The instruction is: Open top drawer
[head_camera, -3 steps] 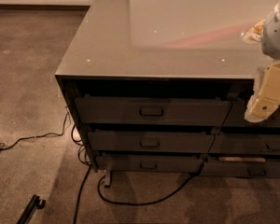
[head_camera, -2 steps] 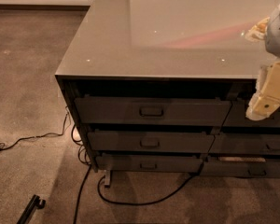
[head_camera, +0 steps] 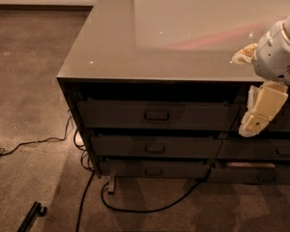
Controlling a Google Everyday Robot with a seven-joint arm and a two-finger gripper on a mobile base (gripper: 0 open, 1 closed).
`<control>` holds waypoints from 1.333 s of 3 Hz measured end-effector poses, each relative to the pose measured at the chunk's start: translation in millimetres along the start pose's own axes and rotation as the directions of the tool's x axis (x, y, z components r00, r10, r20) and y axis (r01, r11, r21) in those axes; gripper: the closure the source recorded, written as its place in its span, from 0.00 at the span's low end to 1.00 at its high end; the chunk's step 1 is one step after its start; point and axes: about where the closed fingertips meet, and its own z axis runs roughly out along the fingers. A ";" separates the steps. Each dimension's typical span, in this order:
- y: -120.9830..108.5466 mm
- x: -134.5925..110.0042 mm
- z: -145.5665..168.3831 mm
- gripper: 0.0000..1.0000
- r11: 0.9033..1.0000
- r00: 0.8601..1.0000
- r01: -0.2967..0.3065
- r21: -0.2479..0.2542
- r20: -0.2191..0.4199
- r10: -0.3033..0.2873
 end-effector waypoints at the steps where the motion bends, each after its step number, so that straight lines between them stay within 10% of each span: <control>1: 0.0 0.0 0.0 0.00 1.000 1.000 0.000 0.000 0.000 0.000; 4: -10.2 -1.7 42.4 0.00 0.997 0.997 0.066 -0.033 0.050 -0.065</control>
Offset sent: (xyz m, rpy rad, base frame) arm 0.0095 0.0147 -0.0167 0.0645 0.0119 0.1216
